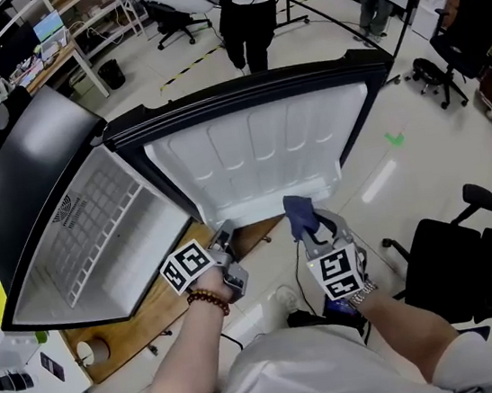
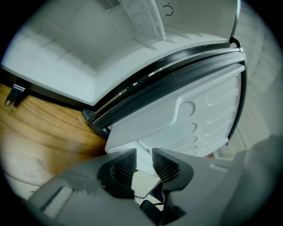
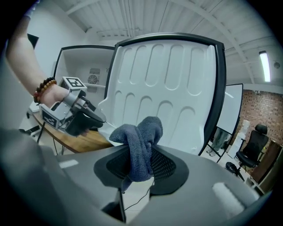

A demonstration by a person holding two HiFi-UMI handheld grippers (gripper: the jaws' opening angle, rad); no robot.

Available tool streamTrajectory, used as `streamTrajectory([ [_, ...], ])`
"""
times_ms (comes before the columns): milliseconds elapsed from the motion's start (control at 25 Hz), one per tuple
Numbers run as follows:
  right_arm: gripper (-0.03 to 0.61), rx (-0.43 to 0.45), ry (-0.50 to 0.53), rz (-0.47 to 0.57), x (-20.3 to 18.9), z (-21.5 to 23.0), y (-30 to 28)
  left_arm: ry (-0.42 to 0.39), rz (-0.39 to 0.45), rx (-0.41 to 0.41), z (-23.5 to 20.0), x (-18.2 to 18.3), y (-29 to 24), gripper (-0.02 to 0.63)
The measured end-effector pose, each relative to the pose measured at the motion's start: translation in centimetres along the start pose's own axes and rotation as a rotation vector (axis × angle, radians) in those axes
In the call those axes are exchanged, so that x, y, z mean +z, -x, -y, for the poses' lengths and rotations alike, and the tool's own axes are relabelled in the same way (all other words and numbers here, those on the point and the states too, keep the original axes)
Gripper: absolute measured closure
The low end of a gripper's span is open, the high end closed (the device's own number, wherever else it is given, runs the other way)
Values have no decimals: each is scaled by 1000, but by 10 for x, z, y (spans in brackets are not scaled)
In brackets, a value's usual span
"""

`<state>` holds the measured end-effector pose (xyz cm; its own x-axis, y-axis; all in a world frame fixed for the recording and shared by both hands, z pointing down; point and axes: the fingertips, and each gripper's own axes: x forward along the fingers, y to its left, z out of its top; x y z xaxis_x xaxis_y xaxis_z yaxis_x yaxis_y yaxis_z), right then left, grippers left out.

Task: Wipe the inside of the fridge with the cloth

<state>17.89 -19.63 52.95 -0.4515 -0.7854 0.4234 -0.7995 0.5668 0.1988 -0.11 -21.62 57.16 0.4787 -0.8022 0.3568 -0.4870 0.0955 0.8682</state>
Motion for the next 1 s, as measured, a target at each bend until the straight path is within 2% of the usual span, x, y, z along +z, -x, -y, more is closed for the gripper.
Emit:
streamTrajectory([
  [320, 468, 107, 37, 66, 29, -38, 17, 54, 37, -21, -4, 8, -6, 508],
  [440, 468, 152, 70, 74, 33, -54, 22, 51, 42, -35, -1, 8, -6, 550],
  [640, 468, 195, 80, 90, 34, -71, 26, 76, 37, -69, 1, 1, 2, 561],
  [1000, 468, 232, 105, 114, 43, -93, 40, 38, 14, -156, 17, -12, 25, 569],
])
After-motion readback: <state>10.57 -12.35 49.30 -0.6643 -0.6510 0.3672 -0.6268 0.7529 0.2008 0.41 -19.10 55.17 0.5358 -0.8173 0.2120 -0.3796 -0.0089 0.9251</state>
